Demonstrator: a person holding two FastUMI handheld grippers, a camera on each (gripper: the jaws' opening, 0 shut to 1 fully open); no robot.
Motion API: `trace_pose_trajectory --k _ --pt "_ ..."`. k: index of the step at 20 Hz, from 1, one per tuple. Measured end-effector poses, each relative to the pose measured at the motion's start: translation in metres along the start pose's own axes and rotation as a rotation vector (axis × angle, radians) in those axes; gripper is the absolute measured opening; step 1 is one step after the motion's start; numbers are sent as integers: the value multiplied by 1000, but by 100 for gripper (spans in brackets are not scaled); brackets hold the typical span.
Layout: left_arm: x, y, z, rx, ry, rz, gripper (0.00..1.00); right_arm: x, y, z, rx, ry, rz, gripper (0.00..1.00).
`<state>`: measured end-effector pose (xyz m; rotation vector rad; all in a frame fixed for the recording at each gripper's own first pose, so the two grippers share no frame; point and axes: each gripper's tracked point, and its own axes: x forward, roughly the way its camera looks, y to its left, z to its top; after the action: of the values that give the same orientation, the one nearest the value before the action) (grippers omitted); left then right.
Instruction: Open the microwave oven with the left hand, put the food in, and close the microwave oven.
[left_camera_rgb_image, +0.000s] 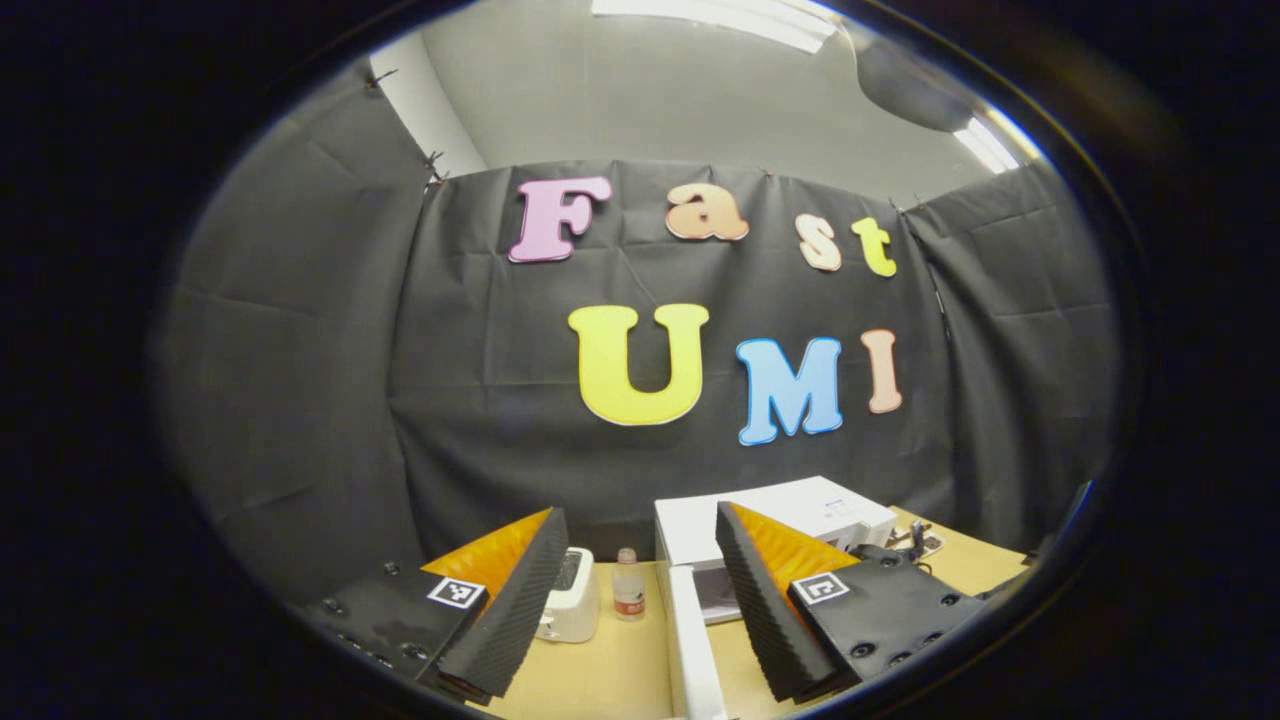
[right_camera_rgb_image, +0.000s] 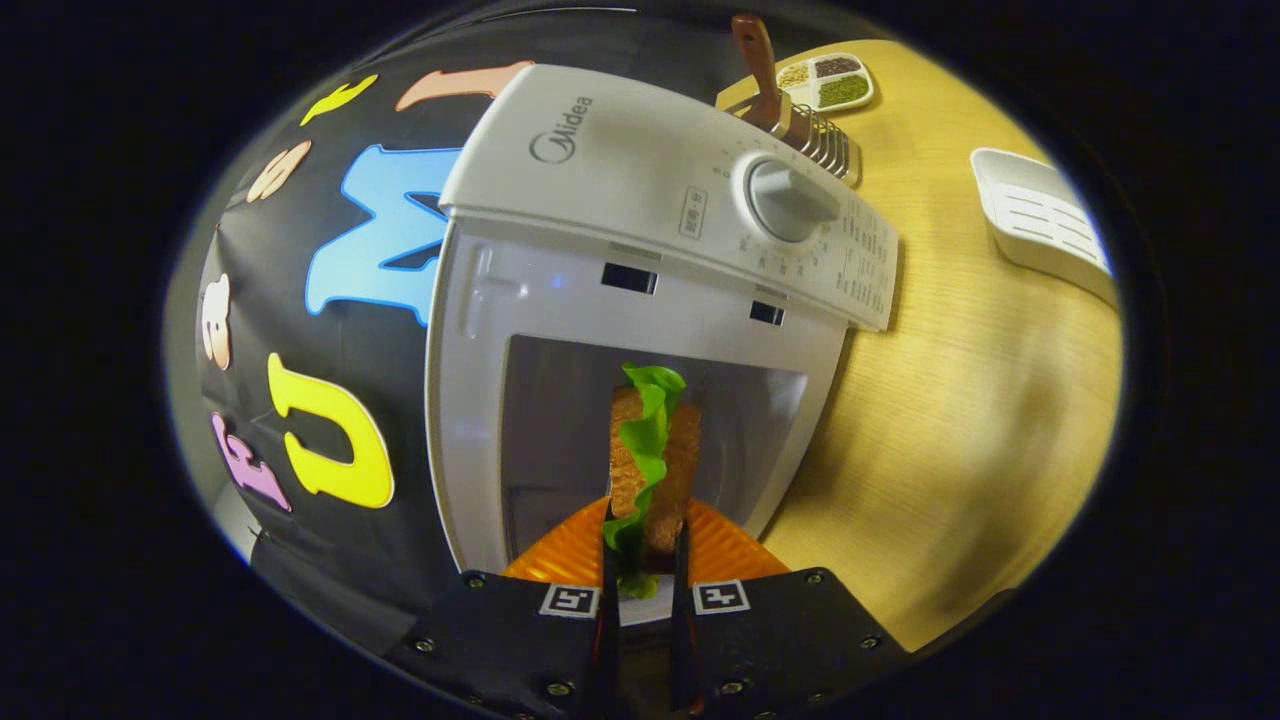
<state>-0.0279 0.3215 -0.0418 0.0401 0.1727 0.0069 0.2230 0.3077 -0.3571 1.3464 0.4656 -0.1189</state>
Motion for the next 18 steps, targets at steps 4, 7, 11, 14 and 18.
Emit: trace_pose_trajectory --k 4,7,11,14,18 --pt "-3 6 -6 5 26 8 96 41 0 -5 42 -121 -5 20" --pt "-9 16 -10 16 36 24 96 64 4 -17 47 -129 0 20" --pt "-13 33 -18 7 59 55 96 83 5 -24 61 -164 0 20" --pt "-17 48 -18 15 58 93 94 89 7 -20 94 -212 -7 20" --pt "-20 44 -18 8 39 75 96 94 0 -30 43 -170 -61 37"
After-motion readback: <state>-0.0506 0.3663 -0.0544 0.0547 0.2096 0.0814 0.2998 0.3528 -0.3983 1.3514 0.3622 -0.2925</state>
